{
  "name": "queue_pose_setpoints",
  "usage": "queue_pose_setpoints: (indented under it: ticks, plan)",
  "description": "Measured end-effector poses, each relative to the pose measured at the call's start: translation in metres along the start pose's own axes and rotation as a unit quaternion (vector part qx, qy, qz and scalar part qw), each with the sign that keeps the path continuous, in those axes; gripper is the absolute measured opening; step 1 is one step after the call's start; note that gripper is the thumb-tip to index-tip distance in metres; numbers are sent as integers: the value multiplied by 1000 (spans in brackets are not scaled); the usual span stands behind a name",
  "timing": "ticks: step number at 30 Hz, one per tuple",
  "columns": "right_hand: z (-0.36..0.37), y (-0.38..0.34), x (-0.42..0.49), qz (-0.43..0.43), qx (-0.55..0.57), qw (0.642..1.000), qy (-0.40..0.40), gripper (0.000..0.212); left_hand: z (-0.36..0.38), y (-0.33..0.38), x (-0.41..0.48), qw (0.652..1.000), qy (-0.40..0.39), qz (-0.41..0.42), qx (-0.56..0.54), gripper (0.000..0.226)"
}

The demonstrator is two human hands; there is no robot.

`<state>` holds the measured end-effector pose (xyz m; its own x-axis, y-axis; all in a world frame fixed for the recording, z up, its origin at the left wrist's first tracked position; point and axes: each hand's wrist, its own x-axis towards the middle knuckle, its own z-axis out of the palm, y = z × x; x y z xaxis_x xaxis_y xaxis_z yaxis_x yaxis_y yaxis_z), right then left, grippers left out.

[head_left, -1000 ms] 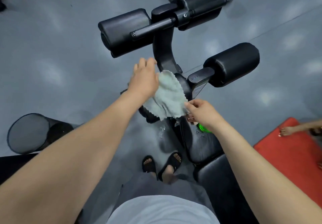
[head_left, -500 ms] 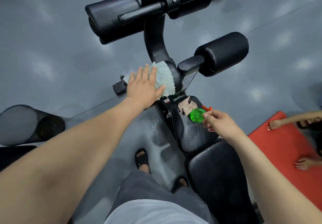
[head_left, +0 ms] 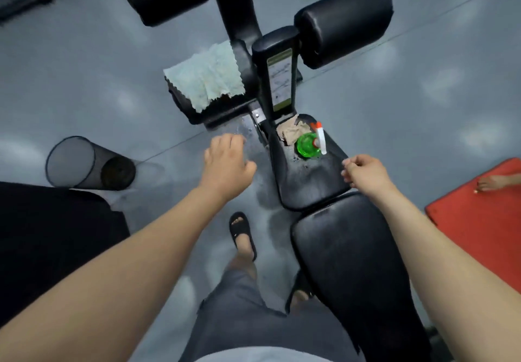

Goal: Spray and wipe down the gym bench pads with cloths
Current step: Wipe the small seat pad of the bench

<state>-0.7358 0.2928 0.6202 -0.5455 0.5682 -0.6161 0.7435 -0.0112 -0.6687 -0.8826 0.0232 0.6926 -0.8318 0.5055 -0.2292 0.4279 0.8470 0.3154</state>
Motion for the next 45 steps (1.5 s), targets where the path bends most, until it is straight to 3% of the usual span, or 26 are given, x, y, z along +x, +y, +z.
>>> queue_pose_setpoints:
  ticks: [5,11,15,20,24,27,31,34,39,42,45]
  plan:
    - [6,44,32,-26,-37,998,-34,10,47,18,2,997,-71,-31,-24,38]
    - [36,36,91,-154,-129,978,-63,91,109,11,61,994,-83,-48,-51,35]
    - [55,33,143,-258,-134,954,-77,114,162,5,120,996,-69,-11,-51,38]
    - [78,38,180,-368,-132,918,-66,90,203,11,166,997,-19,24,-67,52]
    - [88,44,182,-374,-93,922,-12,69,223,10,186,998,-14,-1,-66,46]
    - [85,48,169,-333,-60,941,-3,62,233,8,189,994,13,-26,-102,27]
    - [77,65,142,-257,-1,966,-17,64,228,6,168,977,44,-104,-181,18]
    - [71,74,123,-199,-15,980,-1,58,220,0,142,956,52,-160,-239,5]
    - [70,73,107,-120,-60,991,21,15,216,-16,98,910,62,-250,-324,20]
    - [72,61,111,-88,-144,985,-29,16,217,-19,87,891,57,-273,-358,35]
    - [75,49,115,-88,-167,980,-57,19,216,-15,83,884,49,-278,-371,34]
